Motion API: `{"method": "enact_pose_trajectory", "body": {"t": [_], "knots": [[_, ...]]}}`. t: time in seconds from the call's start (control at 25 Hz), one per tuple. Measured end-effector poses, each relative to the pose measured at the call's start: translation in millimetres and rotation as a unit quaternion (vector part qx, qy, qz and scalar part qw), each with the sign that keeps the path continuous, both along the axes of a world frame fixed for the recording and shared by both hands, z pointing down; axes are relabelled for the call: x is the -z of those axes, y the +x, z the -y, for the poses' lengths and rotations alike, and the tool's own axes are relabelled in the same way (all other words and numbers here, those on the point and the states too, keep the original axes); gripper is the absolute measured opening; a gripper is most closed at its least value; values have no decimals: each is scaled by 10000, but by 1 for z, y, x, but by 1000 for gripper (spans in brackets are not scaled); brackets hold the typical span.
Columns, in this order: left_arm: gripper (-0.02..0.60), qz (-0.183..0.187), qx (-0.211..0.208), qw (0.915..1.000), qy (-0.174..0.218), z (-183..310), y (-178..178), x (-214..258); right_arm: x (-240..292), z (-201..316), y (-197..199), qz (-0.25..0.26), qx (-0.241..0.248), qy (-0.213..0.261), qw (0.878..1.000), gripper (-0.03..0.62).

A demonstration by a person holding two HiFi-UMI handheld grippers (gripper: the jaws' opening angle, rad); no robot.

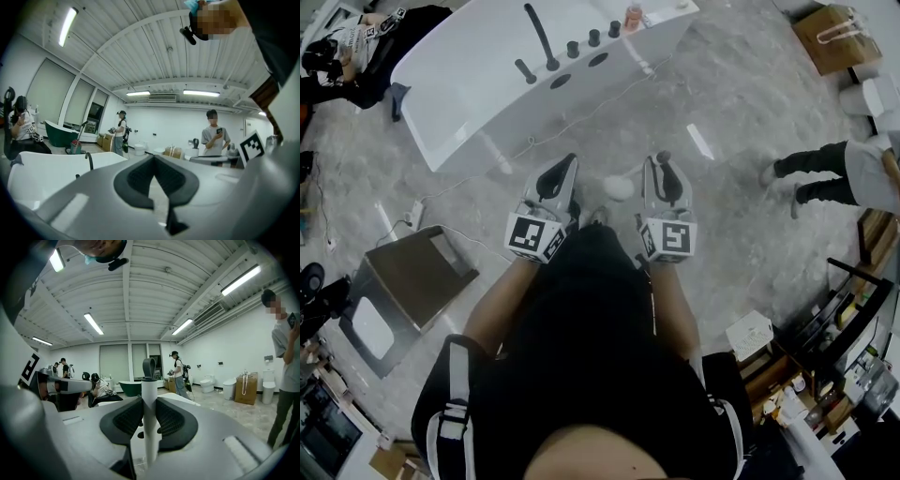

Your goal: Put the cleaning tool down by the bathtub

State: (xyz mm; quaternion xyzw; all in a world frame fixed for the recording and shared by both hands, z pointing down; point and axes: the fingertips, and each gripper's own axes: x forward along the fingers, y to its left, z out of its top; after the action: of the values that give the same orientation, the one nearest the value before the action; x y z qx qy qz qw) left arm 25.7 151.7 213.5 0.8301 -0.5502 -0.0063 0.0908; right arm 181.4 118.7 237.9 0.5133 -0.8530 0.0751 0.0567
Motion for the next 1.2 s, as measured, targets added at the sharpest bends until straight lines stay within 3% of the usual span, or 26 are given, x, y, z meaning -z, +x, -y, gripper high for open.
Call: {"method": "enact_pose_trajectory", "body": {"t": [0.72, 1.2], "knots": [[6, -19, -227, 9997, -76, 97, -27, -27, -37, 86, -28, -153, -109, -140, 9997, 86], [6, 40, -321, 9988, -379, 177, -41, -85, -98, 162, -42, -360, -173, -320, 9987, 87]]}}
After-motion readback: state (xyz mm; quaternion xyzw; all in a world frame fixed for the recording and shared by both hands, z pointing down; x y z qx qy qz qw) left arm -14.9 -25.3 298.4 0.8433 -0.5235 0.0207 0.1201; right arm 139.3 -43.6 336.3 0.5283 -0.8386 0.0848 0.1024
